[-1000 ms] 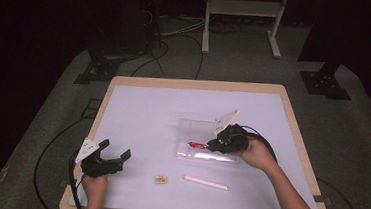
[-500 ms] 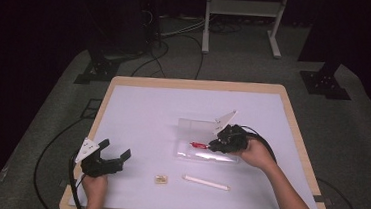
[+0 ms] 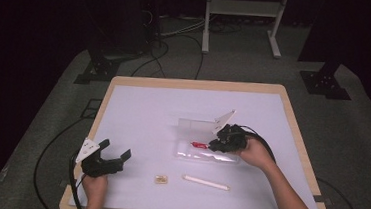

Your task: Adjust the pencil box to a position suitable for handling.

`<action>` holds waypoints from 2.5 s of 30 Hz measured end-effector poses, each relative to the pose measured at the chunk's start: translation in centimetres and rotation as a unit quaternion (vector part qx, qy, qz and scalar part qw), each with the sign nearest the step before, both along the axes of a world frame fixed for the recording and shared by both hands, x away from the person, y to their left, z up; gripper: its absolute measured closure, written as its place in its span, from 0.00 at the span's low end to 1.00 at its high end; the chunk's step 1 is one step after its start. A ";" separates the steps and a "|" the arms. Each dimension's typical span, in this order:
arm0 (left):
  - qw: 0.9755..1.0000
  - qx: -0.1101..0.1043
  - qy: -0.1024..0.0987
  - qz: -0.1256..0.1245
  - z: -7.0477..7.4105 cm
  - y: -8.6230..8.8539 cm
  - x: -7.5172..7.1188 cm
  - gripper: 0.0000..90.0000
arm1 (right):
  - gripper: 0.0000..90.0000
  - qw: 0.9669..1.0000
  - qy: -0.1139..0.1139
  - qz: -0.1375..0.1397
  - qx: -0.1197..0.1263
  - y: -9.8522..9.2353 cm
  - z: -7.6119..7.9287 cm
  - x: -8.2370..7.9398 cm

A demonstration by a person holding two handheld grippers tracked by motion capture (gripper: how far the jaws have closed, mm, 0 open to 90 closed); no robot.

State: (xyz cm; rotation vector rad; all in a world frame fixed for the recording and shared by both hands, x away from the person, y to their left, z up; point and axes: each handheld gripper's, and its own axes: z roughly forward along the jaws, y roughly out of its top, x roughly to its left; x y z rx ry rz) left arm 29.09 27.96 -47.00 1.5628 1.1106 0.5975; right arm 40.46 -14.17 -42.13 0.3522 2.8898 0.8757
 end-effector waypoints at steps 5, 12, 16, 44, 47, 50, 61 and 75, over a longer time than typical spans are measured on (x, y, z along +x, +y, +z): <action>1.000 0.001 0.000 0.000 0.0 0.0 0.0 0.00 | 0.88 1.000 0.000 0.003 -0.003 0.1 -0.1 0.0; 1.000 0.003 0.000 -0.001 0.0 0.0 0.0 0.00 | 0.88 1.000 0.005 0.002 -0.008 0.2 -0.4 0.2; 1.000 0.003 0.000 -0.002 0.0 0.0 0.0 0.00 | 0.88 1.000 0.007 0.002 -0.011 0.1 -0.5 0.3; 1.000 -0.002 -0.001 -0.002 0.0 0.0 0.0 0.00 | 0.87 0.999 0.025 0.001 -0.032 0.7 -1.6 0.5; 1.000 -0.002 -0.001 -0.002 0.0 0.0 0.0 0.00 | 0.87 0.999 0.027 0.000 -0.034 0.8 -1.6 0.5; 1.000 -0.002 -0.001 -0.002 0.0 0.0 0.0 0.00 | 0.87 0.999 0.026 0.000 -0.038 0.8 -1.7 0.5; 1.000 -0.002 0.000 -0.001 0.0 0.0 0.0 0.00 | 0.82 0.999 0.029 -0.001 -0.030 0.6 -1.5 0.5; 1.000 0.000 -0.003 -0.006 0.0 0.0 -0.1 0.00 | 0.74 1.000 0.025 -0.014 0.005 -0.6 0.2 0.1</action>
